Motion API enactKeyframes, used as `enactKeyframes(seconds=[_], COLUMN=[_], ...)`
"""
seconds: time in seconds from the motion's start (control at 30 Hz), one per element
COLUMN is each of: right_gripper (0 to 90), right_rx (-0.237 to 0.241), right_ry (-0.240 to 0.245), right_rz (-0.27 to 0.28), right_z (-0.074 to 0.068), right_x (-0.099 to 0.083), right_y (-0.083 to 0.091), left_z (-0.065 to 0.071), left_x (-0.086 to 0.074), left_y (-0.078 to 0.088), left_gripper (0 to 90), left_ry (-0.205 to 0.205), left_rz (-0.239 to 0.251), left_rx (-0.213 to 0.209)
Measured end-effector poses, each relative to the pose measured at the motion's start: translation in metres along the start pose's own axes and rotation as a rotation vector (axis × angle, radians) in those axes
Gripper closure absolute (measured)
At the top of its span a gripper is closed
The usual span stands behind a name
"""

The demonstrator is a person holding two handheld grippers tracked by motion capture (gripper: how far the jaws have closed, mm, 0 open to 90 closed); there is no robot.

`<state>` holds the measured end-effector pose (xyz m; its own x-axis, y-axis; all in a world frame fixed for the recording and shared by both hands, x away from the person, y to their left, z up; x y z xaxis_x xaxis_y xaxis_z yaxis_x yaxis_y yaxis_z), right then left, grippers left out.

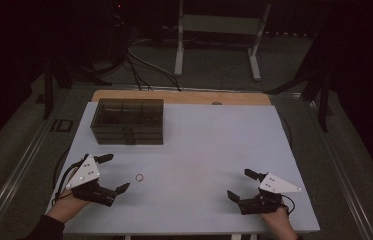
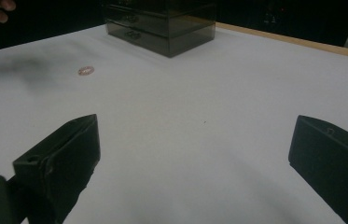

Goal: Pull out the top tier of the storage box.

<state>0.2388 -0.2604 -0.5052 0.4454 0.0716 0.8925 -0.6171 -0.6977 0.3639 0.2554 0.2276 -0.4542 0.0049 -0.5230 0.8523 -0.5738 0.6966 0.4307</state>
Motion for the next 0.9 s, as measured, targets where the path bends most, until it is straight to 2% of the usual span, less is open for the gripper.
enactKeyframes(seconds=[0.33,0.5,0.53,0.6,0.67,0.9], right_gripper=[2.1,2.2,2.2,2.2,2.2,5.4], right_rx=[0.006,0.002,0.002,0.001,0.004,-0.009], right_ry=[-0.015,-0.017,-0.012,-0.012,-0.012,-0.003], right_rz=[0.009,0.017,0.030,0.038,0.040,0.047], right_z=[0.002,0.002,0.001,0.001,0.001,0.000], right_x=[0.000,0.000,0.001,0.002,0.002,0.002], right_y=[0.001,0.002,0.003,0.004,0.004,0.004], left_z=[-0.014,-0.018,-0.023,-0.026,-0.029,-0.035], left_x=[0.006,0.007,0.007,0.007,0.008,0.013], left_y=[0.001,0.001,0.001,0.000,0.000,-0.006], left_gripper=[0.0,0.0,0.0,0.0,0.0,0.0], left_ry=[-0.055,-0.068,-0.075,-0.099,-0.101,-0.166], left_rz=[-0.046,-0.061,-0.077,-0.103,-0.109,-0.166], left_rx=[0.042,0.057,0.072,0.086,0.092,0.120])
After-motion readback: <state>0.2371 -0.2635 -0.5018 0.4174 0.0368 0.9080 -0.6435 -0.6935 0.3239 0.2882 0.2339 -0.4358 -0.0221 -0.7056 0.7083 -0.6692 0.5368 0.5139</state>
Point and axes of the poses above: each handheld gripper's, and its own axes: y roughly backward along the jaws, x roughly out of its top, z roughly to its right, the point moved 1 cm from there along -y, roughly forward along the jaws, and after that the axes turned 12 degrees about -y, right-handed, at the moved point
